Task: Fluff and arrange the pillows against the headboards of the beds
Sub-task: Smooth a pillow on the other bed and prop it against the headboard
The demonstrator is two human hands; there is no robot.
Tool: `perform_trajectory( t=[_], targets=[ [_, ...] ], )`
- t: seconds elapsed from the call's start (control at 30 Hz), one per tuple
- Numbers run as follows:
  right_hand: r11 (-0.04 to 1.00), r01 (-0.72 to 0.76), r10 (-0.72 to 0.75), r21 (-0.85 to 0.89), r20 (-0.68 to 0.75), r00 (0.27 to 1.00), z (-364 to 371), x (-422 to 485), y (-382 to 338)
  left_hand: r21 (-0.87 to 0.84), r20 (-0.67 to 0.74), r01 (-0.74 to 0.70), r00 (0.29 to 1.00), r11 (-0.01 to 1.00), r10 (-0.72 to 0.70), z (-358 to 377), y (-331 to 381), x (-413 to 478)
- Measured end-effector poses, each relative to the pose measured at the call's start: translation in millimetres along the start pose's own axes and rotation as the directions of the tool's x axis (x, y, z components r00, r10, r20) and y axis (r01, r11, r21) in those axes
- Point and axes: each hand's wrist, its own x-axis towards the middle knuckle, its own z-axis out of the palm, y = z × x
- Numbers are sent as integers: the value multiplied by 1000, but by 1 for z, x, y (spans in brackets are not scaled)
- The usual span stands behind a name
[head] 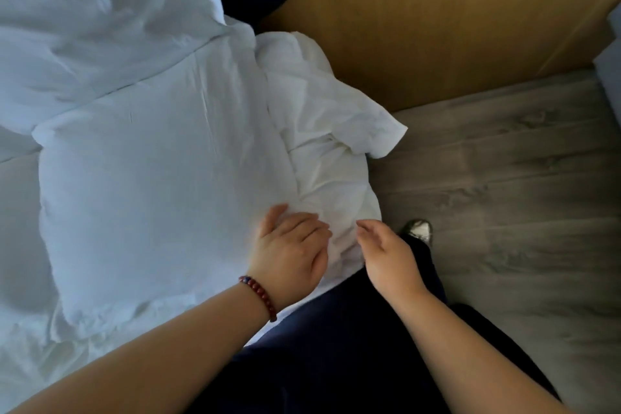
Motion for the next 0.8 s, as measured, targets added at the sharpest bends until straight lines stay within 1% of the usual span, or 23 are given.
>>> perform_trajectory(
  t=[0.03,0.07,0.1,0.13,0.17,0.27,0.33,0.37,0.43,0.5,0.53,0.67,0.8],
  targets=[
    [999,-51,51,4,-6,999,-11,-5,1,-90,99,14,995,996,-5,-2,9,8],
    [995,-97,97,3,-15,995,-24,-11,1,-222,226,70,974,972,-19,-6,19,16],
    [990,-141,141,-2,-24,990,-37,-18,0,-343,347,162,937,925,-36,-10,31,25],
    [984,-180,180,-8,-36,983,-50,-26,-1,-412,455,255,889,875,-45,-14,41,34],
    [977,-211,210,-14,-54,976,-64,-34,-3,-438,528,319,848,840,-46,-18,51,42],
    [961,-276,270,-33,-131,954,-104,-57,-16,-449,630,408,776,794,-43,-31,77,69],
    [950,-311,299,-28,-206,932,-129,-73,-28,-467,683,495,729,733,-57,-45,93,89],
    [944,-329,314,-18,-245,917,-141,-82,-36,-475,695,522,716,708,-62,-54,100,99],
    [935,-353,341,14,-298,892,-164,-98,-51,-506,691,513,722,694,-30,-70,115,122],
    [929,-371,354,7,-317,880,-186,-111,-67,-543,671,419,737,728,76,-84,129,147],
    [924,-383,363,0,-320,875,-197,-116,-75,-553,668,367,732,748,134,-92,136,160],
    [923,-385,352,-13,-376,857,-236,-135,-106,-588,671,240,678,772,300,-114,162,207],
    [917,-392,382,76,-452,806,-263,-159,-122,-584,708,203,600,786,371,-121,186,240]
  ],
)
